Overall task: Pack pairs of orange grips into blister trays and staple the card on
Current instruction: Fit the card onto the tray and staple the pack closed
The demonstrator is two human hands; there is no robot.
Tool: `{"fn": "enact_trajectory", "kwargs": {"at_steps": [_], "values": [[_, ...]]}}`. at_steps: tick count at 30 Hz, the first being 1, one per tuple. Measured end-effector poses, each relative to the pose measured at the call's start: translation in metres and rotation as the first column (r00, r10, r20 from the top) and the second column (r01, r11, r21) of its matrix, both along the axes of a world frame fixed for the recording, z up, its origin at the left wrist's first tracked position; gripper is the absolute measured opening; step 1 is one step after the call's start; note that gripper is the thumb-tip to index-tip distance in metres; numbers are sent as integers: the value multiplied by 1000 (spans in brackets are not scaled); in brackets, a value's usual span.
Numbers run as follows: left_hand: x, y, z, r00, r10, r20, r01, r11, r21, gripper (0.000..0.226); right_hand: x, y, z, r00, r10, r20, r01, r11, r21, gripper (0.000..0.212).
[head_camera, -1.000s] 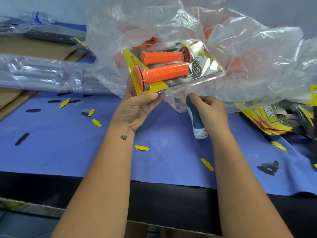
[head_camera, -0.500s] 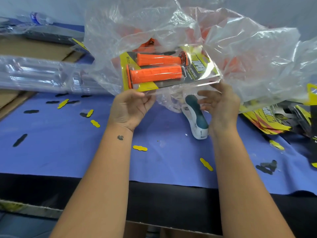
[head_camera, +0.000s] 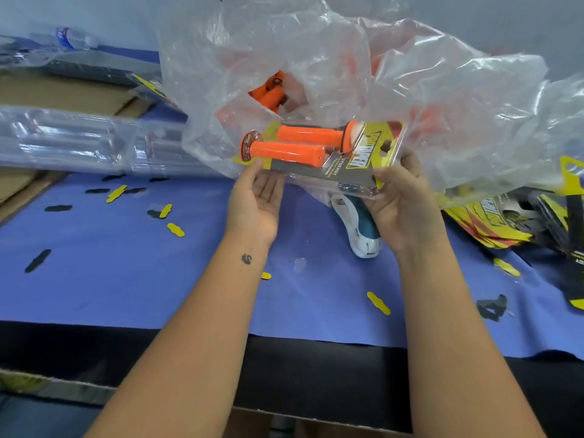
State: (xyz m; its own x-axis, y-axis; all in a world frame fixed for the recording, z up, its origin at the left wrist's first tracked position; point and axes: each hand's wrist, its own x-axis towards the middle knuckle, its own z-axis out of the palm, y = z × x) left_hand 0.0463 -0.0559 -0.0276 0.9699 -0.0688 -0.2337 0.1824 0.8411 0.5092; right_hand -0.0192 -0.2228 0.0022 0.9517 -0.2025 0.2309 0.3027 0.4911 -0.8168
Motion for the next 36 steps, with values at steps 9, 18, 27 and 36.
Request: {"fn": "enact_trajectory", "kwargs": {"at_steps": [9, 18, 27, 36], "values": [[-2, -14, 3, 990, -133, 37, 132, 991, 19, 19, -2, 1, 2, 985, 138, -100, -144, 988, -57, 41], [-7, 7, 8, 916, -363, 171, 325, 922, 212, 26, -2, -5, 6, 950, 151, -274, -150, 988, 25, 62], [-13, 14, 14, 840, -466, 280, 472, 880, 51, 73, 5, 12, -1, 975, -197, -103, 191, 979, -70, 21], [-2, 11, 1, 872, -384, 303, 402, 916, 4, 89, 10, 18, -7, 912, -391, -125, 389, 920, -45, 20]]}}
